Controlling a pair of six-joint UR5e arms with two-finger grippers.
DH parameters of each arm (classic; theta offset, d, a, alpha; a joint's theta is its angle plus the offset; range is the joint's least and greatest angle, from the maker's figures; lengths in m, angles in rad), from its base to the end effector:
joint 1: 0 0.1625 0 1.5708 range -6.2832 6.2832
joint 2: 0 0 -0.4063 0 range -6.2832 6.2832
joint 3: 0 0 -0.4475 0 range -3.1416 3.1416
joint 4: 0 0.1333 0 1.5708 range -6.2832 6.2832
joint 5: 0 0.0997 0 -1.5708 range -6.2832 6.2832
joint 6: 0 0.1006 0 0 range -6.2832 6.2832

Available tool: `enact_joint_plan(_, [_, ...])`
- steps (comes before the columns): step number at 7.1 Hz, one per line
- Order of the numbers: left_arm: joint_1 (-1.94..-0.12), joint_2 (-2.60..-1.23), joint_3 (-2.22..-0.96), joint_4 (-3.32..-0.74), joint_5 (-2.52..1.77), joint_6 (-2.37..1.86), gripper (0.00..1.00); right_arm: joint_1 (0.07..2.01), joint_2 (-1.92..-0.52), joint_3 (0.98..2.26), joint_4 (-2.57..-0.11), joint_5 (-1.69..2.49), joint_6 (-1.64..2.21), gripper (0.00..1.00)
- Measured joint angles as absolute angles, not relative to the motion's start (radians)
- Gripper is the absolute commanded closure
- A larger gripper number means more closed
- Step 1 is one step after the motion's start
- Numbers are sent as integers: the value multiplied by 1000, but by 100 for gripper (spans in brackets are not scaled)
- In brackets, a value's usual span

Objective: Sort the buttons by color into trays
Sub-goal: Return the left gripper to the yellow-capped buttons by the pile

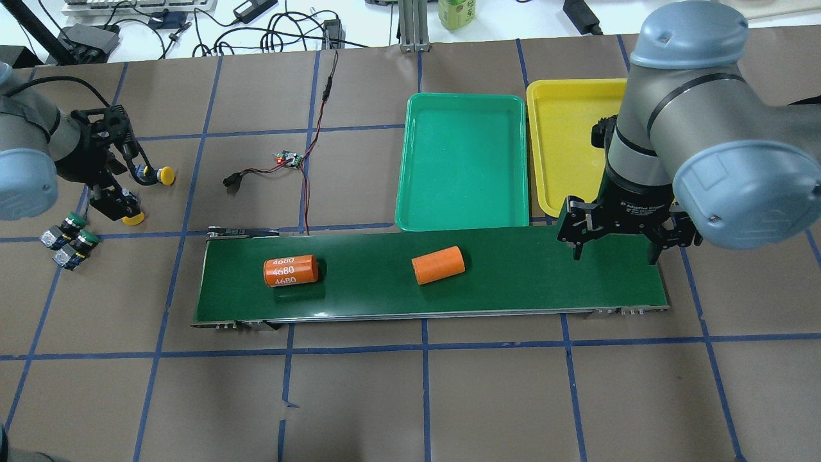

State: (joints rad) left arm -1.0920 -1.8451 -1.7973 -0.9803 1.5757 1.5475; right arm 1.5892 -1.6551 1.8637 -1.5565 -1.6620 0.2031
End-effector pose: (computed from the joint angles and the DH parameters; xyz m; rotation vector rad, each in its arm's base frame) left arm 0.1636 -0.6034 0.2475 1.5592 2.6355 -0.0663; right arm 0.1329 -0.4763 0.3549 -0.2623 -2.9985 -0.3196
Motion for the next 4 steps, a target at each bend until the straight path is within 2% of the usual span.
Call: enact_joint_plan(4, [-1036, -2066, -1645, -971, 1577, 1424, 0, 1589, -1660, 1865, -1558, -1662, 201, 0])
